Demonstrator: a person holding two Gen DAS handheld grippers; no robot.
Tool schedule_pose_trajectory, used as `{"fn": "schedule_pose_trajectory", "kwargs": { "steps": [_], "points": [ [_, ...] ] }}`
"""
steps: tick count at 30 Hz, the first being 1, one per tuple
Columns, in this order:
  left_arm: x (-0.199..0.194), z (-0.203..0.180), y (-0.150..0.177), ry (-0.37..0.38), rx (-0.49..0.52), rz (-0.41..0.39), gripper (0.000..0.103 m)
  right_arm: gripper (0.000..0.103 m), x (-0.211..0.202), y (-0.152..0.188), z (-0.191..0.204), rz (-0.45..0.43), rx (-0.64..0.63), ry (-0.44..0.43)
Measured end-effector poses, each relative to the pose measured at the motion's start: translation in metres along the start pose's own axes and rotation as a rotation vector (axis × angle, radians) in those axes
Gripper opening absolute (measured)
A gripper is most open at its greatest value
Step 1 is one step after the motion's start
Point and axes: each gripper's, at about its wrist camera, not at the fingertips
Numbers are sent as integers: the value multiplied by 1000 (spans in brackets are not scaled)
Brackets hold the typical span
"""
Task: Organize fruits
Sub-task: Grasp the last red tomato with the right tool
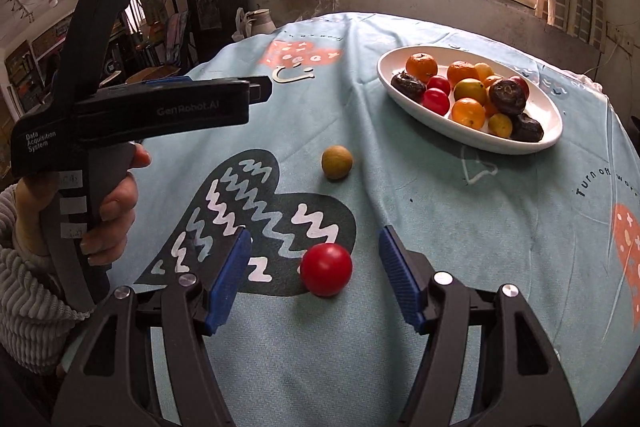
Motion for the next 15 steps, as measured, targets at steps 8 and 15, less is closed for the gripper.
{"fn": "schedule_pose_trajectory", "kwargs": {
  "steps": [8,15],
  "points": [
    [1,1,0,7,-9,15,100,56,8,3,2,62,-5,-32],
    [3,-5,2,8,13,25,101,40,27,4,-10,156,59,-70]
  ]
}}
Point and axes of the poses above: each gripper's, at about its wrist camera, not at the fingertips, and x roughly the way its jaws point, z to its left, y to its underside, and after that the axes turned 6 degrees about y, right-handed
